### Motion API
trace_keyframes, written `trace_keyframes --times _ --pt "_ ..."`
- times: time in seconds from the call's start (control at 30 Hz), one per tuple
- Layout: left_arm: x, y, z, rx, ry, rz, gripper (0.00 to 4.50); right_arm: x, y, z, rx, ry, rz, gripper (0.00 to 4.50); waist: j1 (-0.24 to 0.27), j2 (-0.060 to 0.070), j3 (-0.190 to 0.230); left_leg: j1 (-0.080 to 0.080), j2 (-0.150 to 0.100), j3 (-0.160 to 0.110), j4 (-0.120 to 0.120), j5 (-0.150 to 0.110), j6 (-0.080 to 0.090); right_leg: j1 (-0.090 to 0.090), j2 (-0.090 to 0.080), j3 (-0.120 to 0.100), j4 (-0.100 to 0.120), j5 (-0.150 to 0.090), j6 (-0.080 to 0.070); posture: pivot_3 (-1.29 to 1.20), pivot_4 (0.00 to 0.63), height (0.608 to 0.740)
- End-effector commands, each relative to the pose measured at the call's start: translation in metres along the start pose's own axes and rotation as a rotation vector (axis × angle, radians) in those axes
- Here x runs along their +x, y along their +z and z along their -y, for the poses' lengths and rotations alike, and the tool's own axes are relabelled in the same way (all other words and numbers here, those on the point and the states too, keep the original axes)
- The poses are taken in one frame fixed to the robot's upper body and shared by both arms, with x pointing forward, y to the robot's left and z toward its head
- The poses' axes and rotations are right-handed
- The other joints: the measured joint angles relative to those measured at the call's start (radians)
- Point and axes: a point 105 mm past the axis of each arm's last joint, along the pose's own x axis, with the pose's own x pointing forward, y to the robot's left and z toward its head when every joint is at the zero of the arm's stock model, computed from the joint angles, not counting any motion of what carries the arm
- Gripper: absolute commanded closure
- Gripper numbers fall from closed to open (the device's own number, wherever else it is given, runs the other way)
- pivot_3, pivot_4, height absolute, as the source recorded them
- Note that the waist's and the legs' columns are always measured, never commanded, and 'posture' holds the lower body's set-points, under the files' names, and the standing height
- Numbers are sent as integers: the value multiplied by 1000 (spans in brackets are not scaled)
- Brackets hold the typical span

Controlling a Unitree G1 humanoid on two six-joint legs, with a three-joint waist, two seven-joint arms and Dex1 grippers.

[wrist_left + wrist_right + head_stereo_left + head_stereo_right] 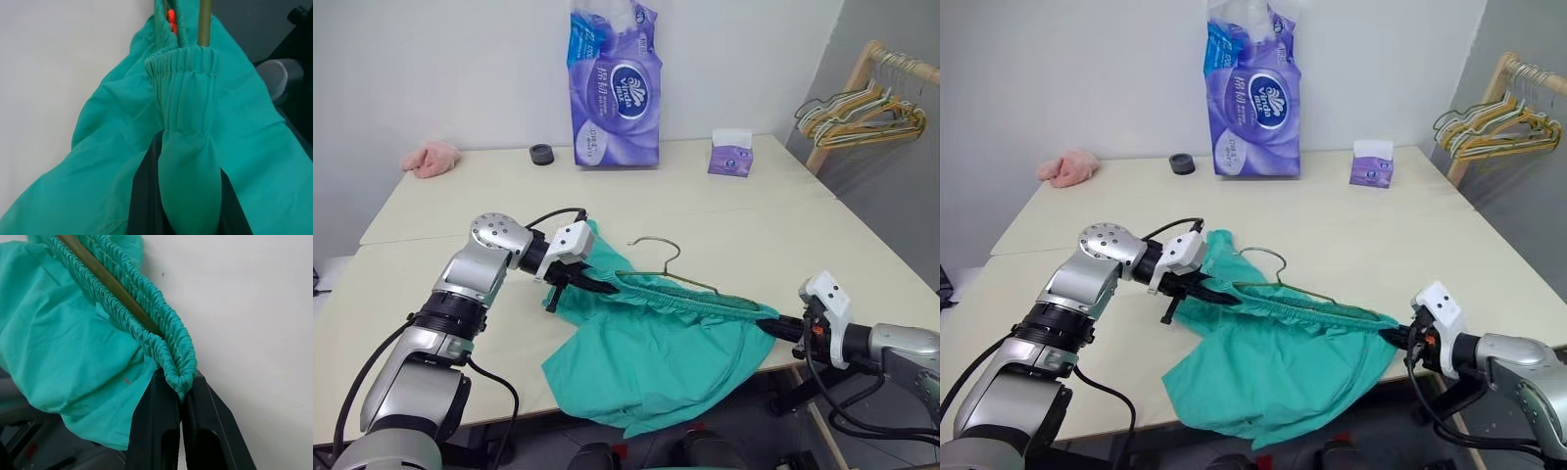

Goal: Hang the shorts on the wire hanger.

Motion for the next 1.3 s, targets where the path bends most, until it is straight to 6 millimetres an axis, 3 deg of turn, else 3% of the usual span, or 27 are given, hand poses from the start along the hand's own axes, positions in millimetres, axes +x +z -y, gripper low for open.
trace_keyframes --times 0.03,0.33,0.47,0.6,0.8,1.17,1.2,1.3 --pt "-5 -9 -5 35 38 -68 4500 -7 12 -1 -59 -4 10 4450 0 0 0 0 0 0 0 0 0 0 0 0 0 0 0 -143 37 740" --pt "1 -25 -17 75 124 -148 4500 -17 22 -2 -237 36 -94 4450 1 2 2 0 0 1 0 0 0 0 0 0 0 0 0 -160 45 740" --pt "6 -23 -27 91 185 -152 4500 -15 29 1 -333 45 -129 4450 -3 3 2 0 0 1 0 0 1 0 0 0 0 0 0 -164 46 740" --pt "29 0 -28 129 209 -96 4500 5 60 -5 -537 80 -122 4450 -8 4 3 0 0 2 0 0 1 -1 0 1 0 0 0 -168 45 740" --pt "44 16 -20 162 211 -95 4500 20 88 -18 -720 144 -115 4450 -10 7 5 -1 0 3 0 -1 1 -3 -1 2 0 0 1 -164 41 740" --pt "49 18 -14 153 217 -110 4500 29 98 -21 -775 156 -96 4450 -8 7 5 -1 0 2 0 -1 1 -3 -2 2 0 0 0 -158 42 740" --pt "50 18 -14 150 219 -108 4500 28 95 -20 -785 154 -104 3915 -8 7 5 -1 0 2 0 -1 1 -3 -2 1 0 0 0 -160 40 740" --pt "49 16 -16 137 231 -114 4500 19 90 -19 -783 162 -127 3044 -5 7 5 -2 0 2 0 -1 1 -3 -2 1 0 0 0 -159 39 740"
